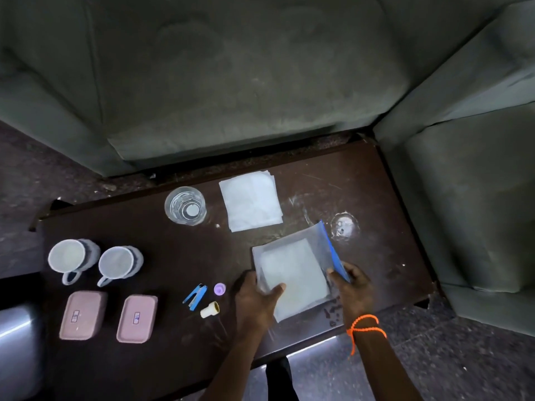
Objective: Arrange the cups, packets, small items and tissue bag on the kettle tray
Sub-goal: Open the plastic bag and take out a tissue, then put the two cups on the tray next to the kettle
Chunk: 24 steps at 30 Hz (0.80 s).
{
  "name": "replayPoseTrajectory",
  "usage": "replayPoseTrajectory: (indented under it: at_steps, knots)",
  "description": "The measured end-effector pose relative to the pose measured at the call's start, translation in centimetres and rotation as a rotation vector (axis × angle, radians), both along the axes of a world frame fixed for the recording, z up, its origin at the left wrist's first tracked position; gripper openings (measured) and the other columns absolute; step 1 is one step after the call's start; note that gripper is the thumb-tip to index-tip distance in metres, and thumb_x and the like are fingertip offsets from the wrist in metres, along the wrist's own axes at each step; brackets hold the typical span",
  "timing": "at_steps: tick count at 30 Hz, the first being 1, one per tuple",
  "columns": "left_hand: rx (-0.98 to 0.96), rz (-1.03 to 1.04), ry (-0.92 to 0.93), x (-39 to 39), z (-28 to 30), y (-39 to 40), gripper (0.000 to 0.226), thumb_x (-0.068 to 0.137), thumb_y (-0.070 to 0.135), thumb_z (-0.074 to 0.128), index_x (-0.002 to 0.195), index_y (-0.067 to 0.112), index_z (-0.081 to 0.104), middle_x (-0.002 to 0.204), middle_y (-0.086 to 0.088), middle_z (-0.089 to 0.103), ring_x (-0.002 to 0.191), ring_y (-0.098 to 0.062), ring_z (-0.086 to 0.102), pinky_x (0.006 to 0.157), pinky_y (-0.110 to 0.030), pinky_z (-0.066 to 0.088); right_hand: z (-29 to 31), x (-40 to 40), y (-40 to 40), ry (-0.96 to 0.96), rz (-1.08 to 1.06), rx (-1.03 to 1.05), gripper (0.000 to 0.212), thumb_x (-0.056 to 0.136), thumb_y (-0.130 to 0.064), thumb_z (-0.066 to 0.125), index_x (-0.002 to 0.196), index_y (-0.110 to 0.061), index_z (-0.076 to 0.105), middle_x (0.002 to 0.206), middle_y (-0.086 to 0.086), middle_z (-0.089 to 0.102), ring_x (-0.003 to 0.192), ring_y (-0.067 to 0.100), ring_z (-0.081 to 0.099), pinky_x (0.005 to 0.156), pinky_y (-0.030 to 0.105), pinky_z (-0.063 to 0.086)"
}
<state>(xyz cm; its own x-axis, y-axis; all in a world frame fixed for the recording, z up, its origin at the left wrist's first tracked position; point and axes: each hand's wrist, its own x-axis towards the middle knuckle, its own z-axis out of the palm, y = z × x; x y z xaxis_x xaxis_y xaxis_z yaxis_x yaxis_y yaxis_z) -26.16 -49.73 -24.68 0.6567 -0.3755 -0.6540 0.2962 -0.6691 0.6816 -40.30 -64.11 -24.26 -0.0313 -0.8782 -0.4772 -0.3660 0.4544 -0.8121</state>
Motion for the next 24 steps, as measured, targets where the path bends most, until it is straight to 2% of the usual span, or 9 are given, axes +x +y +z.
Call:
replayPoseTrajectory:
  at_steps: [2, 5, 10, 12, 15, 18, 22, 24]
  knots:
    - [0.048, -0.037, -0.087, 0.3, -0.5, 0.3, 0.048, 0.073, 0.034, 0.093, 0.107, 0.021, 0.062, 0.096, 0.003, 0.077, 0.081, -0.009, 0.071, 0.072, -0.028, 0.06, -0.7, -0.2, -0.4, 0.085, 0.015, -0.051, 0.023, 0.075, 0.008, 0.083, 0.085, -0.01, 0.073, 0.076, 0.01, 0.069, 0.055, -0.005, 0.057, 0.057, 0.008, 0.048]
    - [0.107, -0.128, -0.157, 0.4, -1.2, 0.7, 0.054, 0.074, 0.034, 0.092, 0.112, 0.022, 0.057, 0.094, 0.001, 0.074, 0.083, -0.02, 0.071, 0.078, -0.042, 0.063, -1.4, -0.4, -0.7, 0.198, 0.052, -0.085, 0.023, 0.074, 0.004, 0.085, 0.092, -0.005, 0.073, 0.08, 0.015, 0.071, 0.061, 0.014, 0.061, 0.057, 0.012, 0.051]
    - [0.127, -0.146, -0.25, 0.9, -1.2, 1.0, 0.064, 0.076, 0.039, 0.089, 0.126, 0.021, 0.054, 0.103, -0.002, 0.073, 0.092, -0.024, 0.071, 0.083, -0.042, 0.062, -0.9, 0.4, 0.0, 0.409, 0.086, -0.165, 0.035, 0.072, -0.007, 0.089, 0.103, -0.008, 0.073, 0.096, 0.014, 0.074, 0.085, 0.03, 0.068, 0.078, 0.04, 0.058]
    - [0.105, -0.128, -0.281, 1.4, -0.9, 1.1, 0.064, 0.078, 0.041, 0.087, 0.13, 0.021, 0.054, 0.107, -0.002, 0.072, 0.094, -0.023, 0.07, 0.082, -0.042, 0.062, -0.1, 1.3, 0.5, 0.472, 0.117, -0.283, 0.036, 0.072, -0.009, 0.088, 0.104, -0.008, 0.072, 0.102, 0.015, 0.073, 0.095, 0.037, 0.066, 0.084, 0.047, 0.057]
    - [0.042, -0.077, -0.354, 2.5, -0.3, 1.3, 0.055, 0.08, 0.039, 0.086, 0.125, 0.022, 0.06, 0.106, -0.001, 0.071, 0.088, -0.017, 0.069, 0.078, -0.033, 0.059, 1.0, 3.5, 0.9, 0.574, 0.223, -0.419, 0.042, 0.074, -0.011, 0.086, 0.113, -0.006, 0.071, 0.116, 0.019, 0.07, 0.109, 0.045, 0.061, 0.093, 0.053, 0.052]
    - [-0.05, 0.009, -0.351, 4.1, 0.6, 1.8, 0.041, 0.082, 0.03, 0.085, 0.117, 0.023, 0.065, 0.099, 0.0, 0.07, 0.08, -0.016, 0.069, 0.078, -0.037, 0.061, 2.0, 7.0, 1.9, 0.509, 0.356, -0.482, 0.042, 0.078, -0.008, 0.084, 0.117, -0.005, 0.071, 0.117, 0.02, 0.069, 0.111, 0.043, 0.061, 0.096, 0.056, 0.05]
    - [-0.164, 0.129, -0.376, 6.8, 2.6, 3.4, 0.023, 0.085, 0.022, 0.079, 0.106, 0.024, 0.069, 0.089, 0.0, 0.069, 0.077, -0.023, 0.07, 0.075, -0.045, 0.06, 3.0, 12.4, 5.1, 0.344, 0.564, -0.535, 0.04, 0.078, -0.002, 0.081, 0.116, -0.005, 0.071, 0.113, 0.015, 0.071, 0.109, 0.038, 0.063, 0.094, 0.054, 0.051]
    - [-0.19, 0.183, -0.417, 8.1, 4.1, 5.0, 0.018, 0.087, 0.026, 0.071, 0.1, 0.037, 0.068, 0.088, 0.006, 0.07, 0.077, -0.016, 0.071, 0.075, -0.037, 0.061, 3.3, 14.9, 7.5, 0.261, 0.647, -0.578, 0.035, 0.08, -0.005, 0.08, 0.113, -0.008, 0.071, 0.112, 0.011, 0.072, 0.108, 0.035, 0.064, 0.094, 0.051, 0.051]
